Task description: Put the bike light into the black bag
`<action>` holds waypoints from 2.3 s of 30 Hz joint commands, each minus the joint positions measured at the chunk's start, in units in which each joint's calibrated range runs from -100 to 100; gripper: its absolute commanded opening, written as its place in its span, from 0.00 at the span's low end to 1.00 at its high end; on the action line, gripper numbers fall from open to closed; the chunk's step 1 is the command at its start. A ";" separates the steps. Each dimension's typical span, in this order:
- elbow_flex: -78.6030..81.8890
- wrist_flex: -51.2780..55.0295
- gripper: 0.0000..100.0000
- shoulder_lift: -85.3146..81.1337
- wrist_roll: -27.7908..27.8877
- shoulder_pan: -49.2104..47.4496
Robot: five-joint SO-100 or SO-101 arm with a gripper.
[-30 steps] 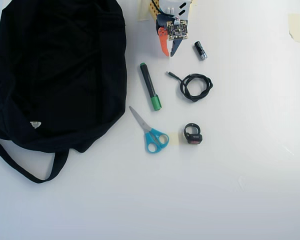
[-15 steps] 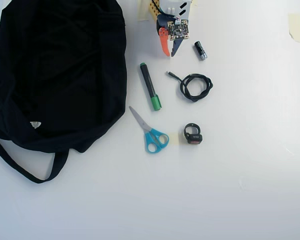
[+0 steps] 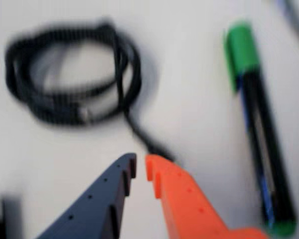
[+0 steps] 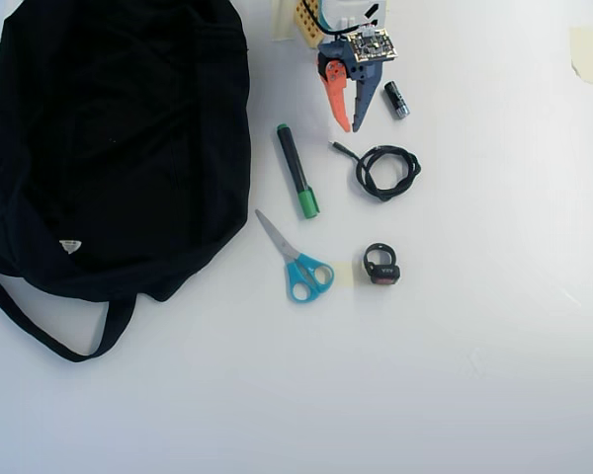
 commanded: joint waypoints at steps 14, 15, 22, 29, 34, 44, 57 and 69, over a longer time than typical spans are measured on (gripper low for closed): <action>-36.90 -54.25 0.02 52.69 -5.88 -0.77; -40.86 -54.94 0.02 56.59 -5.82 -0.92; -70.69 -54.25 0.02 81.49 -5.67 -0.24; -96.38 -41.85 0.02 97.17 -2.36 -0.84; -107.52 -34.27 0.02 102.73 -2.68 -0.69; -105.46 -31.17 0.02 101.99 -2.26 -0.92; -101.24 -15.50 0.02 98.75 -2.20 -2.04; -101.33 20.77 0.02 89.95 -2.26 -3.01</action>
